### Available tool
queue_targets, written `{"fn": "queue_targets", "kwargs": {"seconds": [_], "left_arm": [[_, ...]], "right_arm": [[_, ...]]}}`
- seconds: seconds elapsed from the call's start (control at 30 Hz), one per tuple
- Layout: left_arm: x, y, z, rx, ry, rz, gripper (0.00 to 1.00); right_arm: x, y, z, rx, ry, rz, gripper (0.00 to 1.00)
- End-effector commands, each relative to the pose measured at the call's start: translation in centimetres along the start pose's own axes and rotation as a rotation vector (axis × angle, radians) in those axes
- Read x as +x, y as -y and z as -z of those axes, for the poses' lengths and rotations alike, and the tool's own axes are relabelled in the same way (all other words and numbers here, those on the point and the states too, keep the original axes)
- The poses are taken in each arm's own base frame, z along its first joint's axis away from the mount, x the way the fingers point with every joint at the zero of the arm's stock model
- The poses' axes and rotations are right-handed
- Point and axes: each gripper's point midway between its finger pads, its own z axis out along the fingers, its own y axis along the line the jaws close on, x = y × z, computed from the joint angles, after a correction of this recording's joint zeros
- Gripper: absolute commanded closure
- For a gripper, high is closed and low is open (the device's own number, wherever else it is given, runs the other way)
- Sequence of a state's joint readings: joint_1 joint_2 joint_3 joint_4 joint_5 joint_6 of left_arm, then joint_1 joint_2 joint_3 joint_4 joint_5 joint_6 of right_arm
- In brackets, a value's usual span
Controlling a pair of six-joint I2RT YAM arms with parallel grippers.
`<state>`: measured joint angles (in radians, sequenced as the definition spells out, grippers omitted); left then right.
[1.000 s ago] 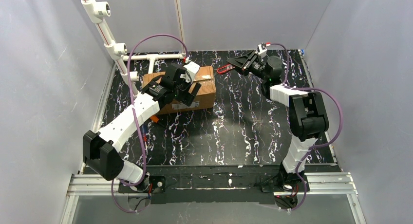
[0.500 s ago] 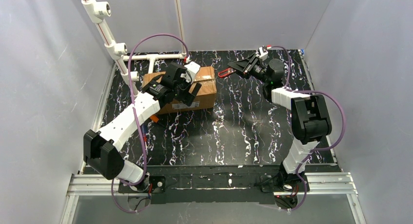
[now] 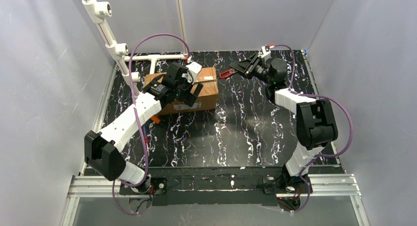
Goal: Unpack the express box
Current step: Cut the express box at the center of the board.
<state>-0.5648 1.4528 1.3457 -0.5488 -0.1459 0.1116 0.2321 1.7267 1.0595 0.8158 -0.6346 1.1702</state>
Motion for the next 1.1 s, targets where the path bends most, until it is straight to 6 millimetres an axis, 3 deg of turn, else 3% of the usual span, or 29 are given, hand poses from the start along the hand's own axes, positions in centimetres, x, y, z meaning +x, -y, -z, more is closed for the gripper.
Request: {"fn": "queue_targets", "kwargs": {"seconds": [0.0, 0.07, 0.13, 0.2, 0.27, 0.33, 0.43, 0.5, 0.53, 0.63, 0.7, 0.77, 0.87, 0.93, 1.07], "left_arm": [[1.6, -0.8, -0.7, -0.025, -0.091, 0.064, 0.15], [1.6, -0.8, -0.7, -0.026, -0.089, 0.061, 0.15], [1.6, -0.8, -1.0, -0.023, -0.087, 0.067, 0.14], [1.6, -0.7, -1.2, -0.017, -0.096, 0.069, 0.14], [1.5, -0.7, -1.2, -0.015, -0.106, 0.079, 0.14], [1.4, -0.6, -1.2, -0.012, -0.101, 0.080, 0.14], [1.3, -0.1, -1.4, 0.010, -0.096, 0.087, 0.13], [0.8, 0.0, -1.1, 0.023, -0.097, 0.100, 0.13], [0.7, 0.0, -1.0, 0.022, -0.101, 0.101, 0.13], [0.5, -0.2, -1.1, 0.014, -0.097, 0.105, 0.12], [0.3, -0.1, -1.5, 0.015, -0.099, 0.106, 0.12], [0.3, -0.3, -1.6, 0.001, -0.113, 0.111, 0.12], [0.3, -0.6, -1.5, -0.017, -0.114, 0.112, 0.12], [0.1, -0.7, -1.6, -0.019, -0.112, 0.112, 0.12], [0.0, -0.4, -1.5, -0.008, -0.111, 0.145, 0.12]], "right_arm": [[3.0, 0.6, 1.9, -0.046, -0.109, -0.024, 0.99], [1.6, 1.2, 3.0, 0.027, -0.071, 0.029, 0.99], [1.6, 0.3, 1.6, 0.032, -0.087, 0.070, 0.99], [2.7, -0.5, 0.2, -0.020, -0.128, 0.037, 0.99], [3.1, -0.8, 2.3, -0.049, -0.115, -0.018, 0.99], [2.3, -0.5, 3.3, 0.040, -0.090, 0.064, 0.99], [3.7, 0.8, 1.4, 0.063, -0.141, 0.061, 0.99], [5.1, -0.1, 2.0, -0.038, -0.153, -0.042, 0.99], [5.5, 0.0, 2.7, -0.009, -0.165, -0.057, 0.99], [4.6, 0.4, 3.3, 0.119, -0.157, 0.122, 0.99], [5.0, 0.3, 2.3, 0.036, -0.180, 0.038, 0.99], [5.7, -0.5, 3.0, -0.026, -0.182, -0.032, 0.99], [6.0, 0.8, 4.0, 0.103, -0.194, 0.056, 0.99], [5.8, 1.3, 3.4, 0.107, -0.210, 0.060, 0.99], [5.1, -0.6, 3.4, 0.048, -0.200, 0.023, 0.99]]}}
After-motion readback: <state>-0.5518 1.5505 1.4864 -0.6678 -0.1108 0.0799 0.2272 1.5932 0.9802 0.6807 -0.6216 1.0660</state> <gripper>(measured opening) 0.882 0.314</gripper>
